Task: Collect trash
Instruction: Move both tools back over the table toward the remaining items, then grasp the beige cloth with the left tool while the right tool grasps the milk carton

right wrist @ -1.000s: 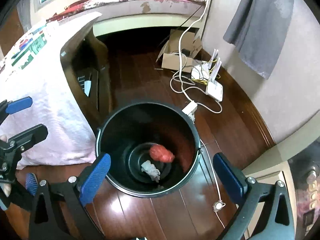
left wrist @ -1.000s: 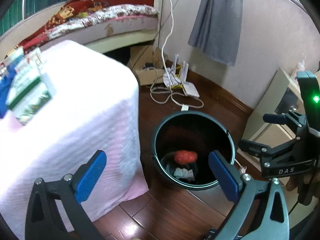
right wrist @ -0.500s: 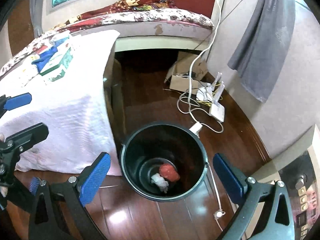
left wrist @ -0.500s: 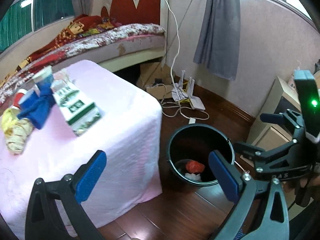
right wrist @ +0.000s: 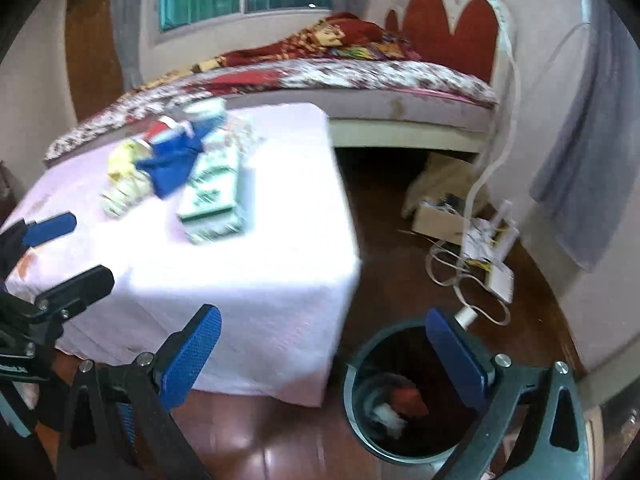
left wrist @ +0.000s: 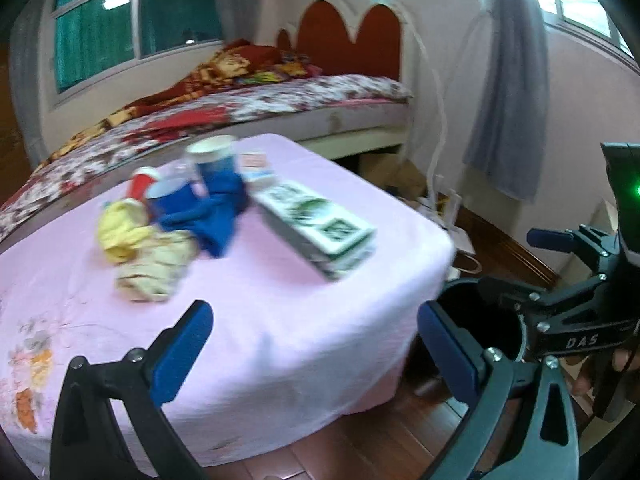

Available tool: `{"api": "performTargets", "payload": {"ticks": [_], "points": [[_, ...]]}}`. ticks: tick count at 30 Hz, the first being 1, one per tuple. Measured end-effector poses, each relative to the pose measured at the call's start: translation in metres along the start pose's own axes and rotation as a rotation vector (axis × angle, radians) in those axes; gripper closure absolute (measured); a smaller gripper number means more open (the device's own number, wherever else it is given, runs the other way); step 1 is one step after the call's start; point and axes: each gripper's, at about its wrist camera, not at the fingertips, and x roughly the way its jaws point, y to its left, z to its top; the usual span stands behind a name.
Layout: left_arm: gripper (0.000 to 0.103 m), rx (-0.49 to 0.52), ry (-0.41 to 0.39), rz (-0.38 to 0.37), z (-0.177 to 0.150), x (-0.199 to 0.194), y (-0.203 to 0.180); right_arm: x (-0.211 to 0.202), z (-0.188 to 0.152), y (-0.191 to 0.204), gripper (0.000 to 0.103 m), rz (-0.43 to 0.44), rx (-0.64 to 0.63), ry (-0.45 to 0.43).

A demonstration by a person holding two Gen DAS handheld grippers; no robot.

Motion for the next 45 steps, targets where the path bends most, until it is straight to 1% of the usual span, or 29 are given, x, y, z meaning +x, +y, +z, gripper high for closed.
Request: {"api": "performTargets", "payload": {"ticks": [4,10,14,17,20,23,26,30,33,35,37,38,39,40,41,43,44,45], "points": [[0.001,-0.076,-0.025,0.019,-0.003,-0.007,0.041,0.010,0.019,0.030,0.000,0.034,-0.031,-0.012],[0.001,-0.141,-0.022,0.102,-0.009,-0.005,0.090,0.028,0.041,0.071,0.000,0.065,-0.076,-0.009],[0.002,-0.158,-0.012,0.130,-0.009,0.005,0.115,0.044,0.055,0.089,0.000,0.082,-0.071,-0.013],[0.003,-0.156,-0.002,0.147,-0.009,0.016,0.129,0.058,0.065,0.095,0.000,0.061,-0.078,-0.013],[0.008,-0.145,0.020,0.152,-0.007,0.031,0.137,0.073,0.073,0.095,0.000,0.054,-0.065,0.003],[0.009,-0.134,0.030,0.151,-0.005,0.046,0.141,0.090,0.079,0.094,0.000,0.063,-0.047,0.019],[0.012,-0.133,0.047,0.142,-0.001,0.062,0.145,0.103,0.083,0.098,0.000,0.057,-0.060,0.032],[0.020,-0.139,0.070,0.130,0.003,0.079,0.150,0.121,0.086,0.100,0.001,0.042,-0.063,0.056],[0.020,-0.149,0.076,0.116,0.006,0.087,0.151,0.129,0.088,0.098,0.005,0.043,-0.057,0.066],[0.020,-0.159,0.082,0.103,0.008,0.092,0.150,0.133,0.088,0.098,0.008,0.025,-0.060,0.070],[0.021,-0.149,0.086,0.106,0.010,0.096,0.148,0.136,0.089,0.097,0.010,0.024,-0.055,0.074],[0.021,-0.145,0.089,0.108,0.011,0.098,0.148,0.137,0.089,0.097,0.012,0.029,-0.050,0.079],[0.025,-0.148,0.097,0.105,0.011,0.099,0.148,0.138,0.089,0.096,0.014,0.030,-0.049,0.082],[0.029,-0.155,0.105,0.098,0.011,0.101,0.150,0.139,0.089,0.096,0.018,0.032,-0.049,0.088],[0.031,-0.163,0.114,0.093,0.011,0.103,0.151,0.140,0.088,0.096,0.021,0.031,-0.049,0.094],[0.047,-0.176,0.138,0.070,0.010,0.107,0.154,0.140,0.086,0.094,0.023,0.026,-0.044,0.102],[0.051,-0.176,0.143,0.059,0.009,0.107,0.154,0.140,0.085,0.093,0.025,0.032,-0.037,0.103],[0.057,-0.173,0.143,0.054,0.009,0.106,0.153,0.139,0.085,0.092,0.027,0.036,-0.036,0.104]]}}
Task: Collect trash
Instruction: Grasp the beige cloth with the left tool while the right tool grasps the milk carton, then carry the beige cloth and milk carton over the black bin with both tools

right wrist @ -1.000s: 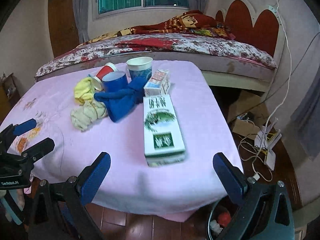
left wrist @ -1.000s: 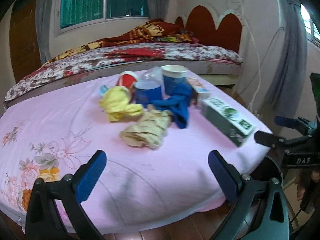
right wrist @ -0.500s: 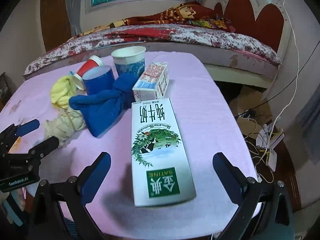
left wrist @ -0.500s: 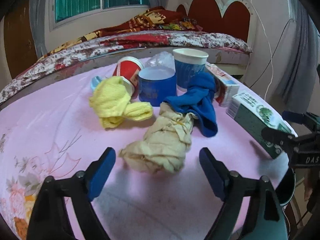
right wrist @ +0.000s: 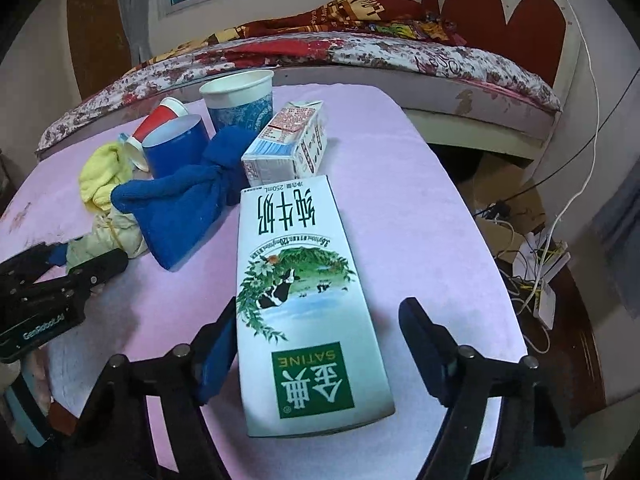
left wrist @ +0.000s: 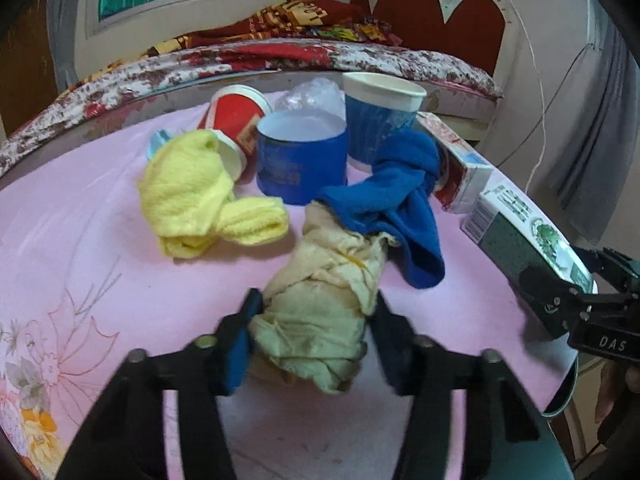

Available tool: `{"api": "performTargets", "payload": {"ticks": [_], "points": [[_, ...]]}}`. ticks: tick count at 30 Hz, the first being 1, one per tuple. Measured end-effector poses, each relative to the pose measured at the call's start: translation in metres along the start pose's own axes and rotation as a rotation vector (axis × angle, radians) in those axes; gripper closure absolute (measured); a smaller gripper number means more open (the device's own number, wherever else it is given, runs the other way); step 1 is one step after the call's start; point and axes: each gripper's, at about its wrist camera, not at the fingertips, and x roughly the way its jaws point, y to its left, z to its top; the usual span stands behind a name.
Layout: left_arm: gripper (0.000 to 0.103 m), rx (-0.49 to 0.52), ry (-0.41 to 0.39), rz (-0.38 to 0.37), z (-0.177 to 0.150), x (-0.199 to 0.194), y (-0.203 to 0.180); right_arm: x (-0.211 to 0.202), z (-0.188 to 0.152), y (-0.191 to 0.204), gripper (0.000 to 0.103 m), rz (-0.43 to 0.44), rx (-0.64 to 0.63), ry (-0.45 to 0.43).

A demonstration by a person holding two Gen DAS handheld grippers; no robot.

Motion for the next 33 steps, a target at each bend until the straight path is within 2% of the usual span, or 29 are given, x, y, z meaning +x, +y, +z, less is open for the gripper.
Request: {"api": "performTargets", "payload": {"ticks": [2,5,17,25,33], "points": [[0.065,0.012,-0.002,-0.005,-0.003,-0.004,-0.004,-0.003,-0.001,0.001,0.041,0.011,-0.006,-0.004],[0.069,0.020,-0.016,-0.003,-0.008,-0.015,-0.008,-0.006,-0.004,0.003,0.046,0.016,-0.015,-0.001],[0.071,-0.014,-0.067,0.002,-0.022,-0.062,-0.007,-0.048,-0.017,-0.006,0.047,0.030,-0.009,-0.061],[0.071,0.044,-0.094,-0.036,-0.024,-0.081,-0.046,-0.076,-0.035,-0.033,0.047,-0.006,0.027,-0.076],[0.071,0.109,-0.097,-0.104,-0.029,-0.083,-0.092,-0.102,-0.057,-0.068,0.047,-0.058,0.066,-0.079]]}}
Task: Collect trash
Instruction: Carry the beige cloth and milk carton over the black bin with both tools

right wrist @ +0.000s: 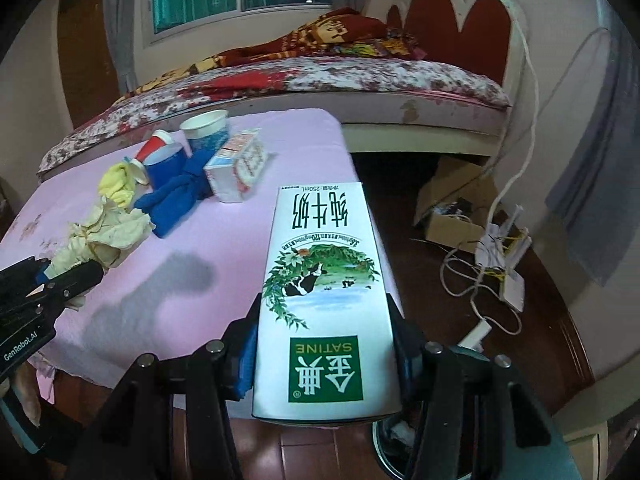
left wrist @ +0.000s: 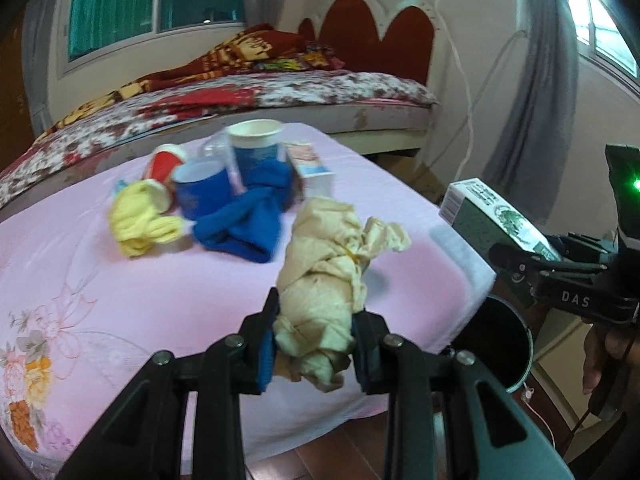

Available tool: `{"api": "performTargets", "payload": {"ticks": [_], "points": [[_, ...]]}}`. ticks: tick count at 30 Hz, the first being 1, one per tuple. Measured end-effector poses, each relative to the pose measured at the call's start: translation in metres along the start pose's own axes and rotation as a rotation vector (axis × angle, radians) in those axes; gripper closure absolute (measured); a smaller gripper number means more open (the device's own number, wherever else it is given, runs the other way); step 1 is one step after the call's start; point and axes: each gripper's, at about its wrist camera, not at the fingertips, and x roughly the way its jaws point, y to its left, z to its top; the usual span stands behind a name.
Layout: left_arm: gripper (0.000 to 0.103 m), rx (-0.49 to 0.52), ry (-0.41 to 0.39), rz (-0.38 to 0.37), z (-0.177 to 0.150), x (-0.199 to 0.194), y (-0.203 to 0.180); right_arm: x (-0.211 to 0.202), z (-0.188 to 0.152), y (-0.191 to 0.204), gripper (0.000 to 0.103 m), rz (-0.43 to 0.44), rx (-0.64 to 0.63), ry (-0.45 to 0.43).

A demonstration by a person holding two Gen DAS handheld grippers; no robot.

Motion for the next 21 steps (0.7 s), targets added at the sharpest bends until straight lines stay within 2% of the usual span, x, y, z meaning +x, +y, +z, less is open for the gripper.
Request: {"api": "performTargets", "payload": {"ticks": [9,21], "points": [[0.071,0.063,0.006,-0.067,0.002,0.004,-0.050,-0.020,-0.020,-0.042,0.047,-0.057,0.047,0.007],[0.071,0.160,0.034,-0.183,-0.006,0.013,-0.130,-0.043,-0.064,-0.111,0.048,-0.134,0.135,0.040]]}}
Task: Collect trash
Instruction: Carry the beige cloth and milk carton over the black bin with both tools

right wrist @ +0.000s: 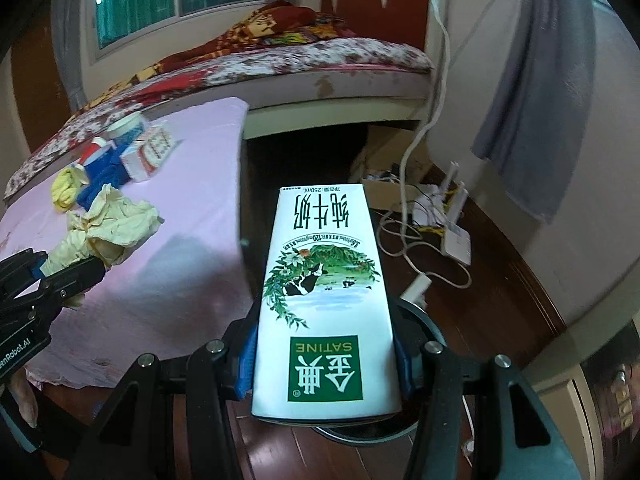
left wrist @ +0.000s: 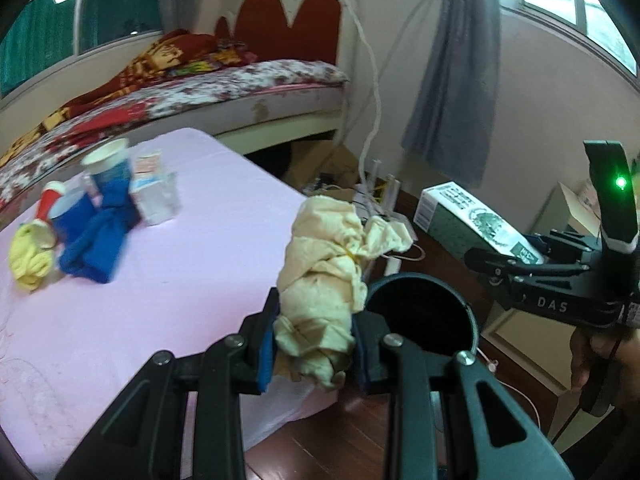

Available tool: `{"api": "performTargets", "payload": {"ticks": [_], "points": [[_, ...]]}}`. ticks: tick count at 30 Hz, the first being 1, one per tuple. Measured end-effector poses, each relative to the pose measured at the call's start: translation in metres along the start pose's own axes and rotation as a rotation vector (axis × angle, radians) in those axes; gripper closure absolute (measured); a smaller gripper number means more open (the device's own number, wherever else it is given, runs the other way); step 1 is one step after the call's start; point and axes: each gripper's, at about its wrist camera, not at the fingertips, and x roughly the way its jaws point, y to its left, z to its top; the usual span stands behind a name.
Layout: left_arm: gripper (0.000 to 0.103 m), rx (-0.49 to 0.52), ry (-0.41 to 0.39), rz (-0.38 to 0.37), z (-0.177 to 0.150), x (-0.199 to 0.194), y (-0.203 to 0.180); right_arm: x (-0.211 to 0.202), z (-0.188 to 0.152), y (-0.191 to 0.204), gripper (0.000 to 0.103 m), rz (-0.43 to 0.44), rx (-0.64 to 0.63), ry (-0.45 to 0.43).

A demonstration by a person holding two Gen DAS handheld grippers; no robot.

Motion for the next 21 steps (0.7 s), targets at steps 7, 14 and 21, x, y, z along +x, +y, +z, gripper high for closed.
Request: {"api": "performTargets", "payload": {"ticks": [7,14,21], "points": [[0.071,0.054,0.043,-0.070,-0.005,0.019,-0.042,-0.002,-0.033,-0.045,0.048,-0.038,0.040,0.041],[0.071,0.091,0.114,-0.131,-0.016,0.047,-0.076,0.004,-0.065,-0.082,0.048,-0.054,0.074,0.086],[0.071,0.085,0.198,-0.193,-0.026,0.079,-0.094,0.030,-0.092,-0.093,0.048,-0.046,0.016,0.165]]}}
